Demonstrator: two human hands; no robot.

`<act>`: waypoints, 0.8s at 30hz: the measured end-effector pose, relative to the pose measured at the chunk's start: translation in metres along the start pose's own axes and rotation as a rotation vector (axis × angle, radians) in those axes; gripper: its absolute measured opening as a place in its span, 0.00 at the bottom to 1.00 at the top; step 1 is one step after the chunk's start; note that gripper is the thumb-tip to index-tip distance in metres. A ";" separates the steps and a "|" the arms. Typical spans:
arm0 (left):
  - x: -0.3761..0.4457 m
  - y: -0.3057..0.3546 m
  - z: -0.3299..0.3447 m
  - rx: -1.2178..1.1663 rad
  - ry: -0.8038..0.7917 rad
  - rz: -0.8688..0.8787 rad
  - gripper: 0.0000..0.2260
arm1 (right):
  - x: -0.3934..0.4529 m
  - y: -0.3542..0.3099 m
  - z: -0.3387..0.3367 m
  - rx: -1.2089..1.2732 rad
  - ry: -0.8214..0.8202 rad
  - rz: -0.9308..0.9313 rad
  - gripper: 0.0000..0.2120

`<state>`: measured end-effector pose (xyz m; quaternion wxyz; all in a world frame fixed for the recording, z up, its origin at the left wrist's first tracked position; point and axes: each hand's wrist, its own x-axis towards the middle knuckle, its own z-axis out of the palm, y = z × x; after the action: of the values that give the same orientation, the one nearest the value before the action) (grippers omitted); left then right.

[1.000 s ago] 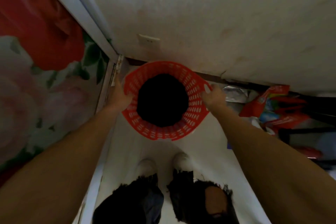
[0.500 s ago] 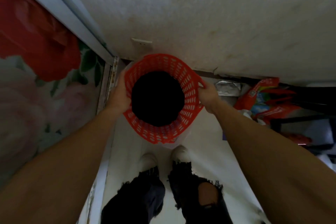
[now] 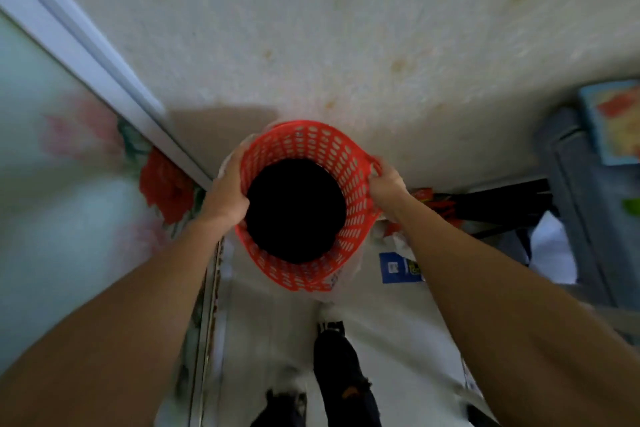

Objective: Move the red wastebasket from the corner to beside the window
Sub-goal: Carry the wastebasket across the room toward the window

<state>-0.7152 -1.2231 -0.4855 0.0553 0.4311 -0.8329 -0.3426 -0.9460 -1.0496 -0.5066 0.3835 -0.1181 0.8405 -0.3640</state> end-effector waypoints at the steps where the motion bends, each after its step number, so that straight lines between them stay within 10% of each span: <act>1: -0.008 0.017 -0.012 -0.001 -0.007 0.040 0.39 | -0.020 -0.007 -0.017 0.018 0.016 -0.006 0.23; 24: -0.236 0.383 -0.141 0.190 -0.020 0.573 0.30 | -0.455 -0.022 -0.319 0.451 0.452 -0.064 0.19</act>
<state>-0.7743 -0.9682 -0.0941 0.1007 0.1786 -0.9494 -0.2380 -0.8724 -0.6807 -0.0961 0.1919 0.0271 0.7984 -0.5701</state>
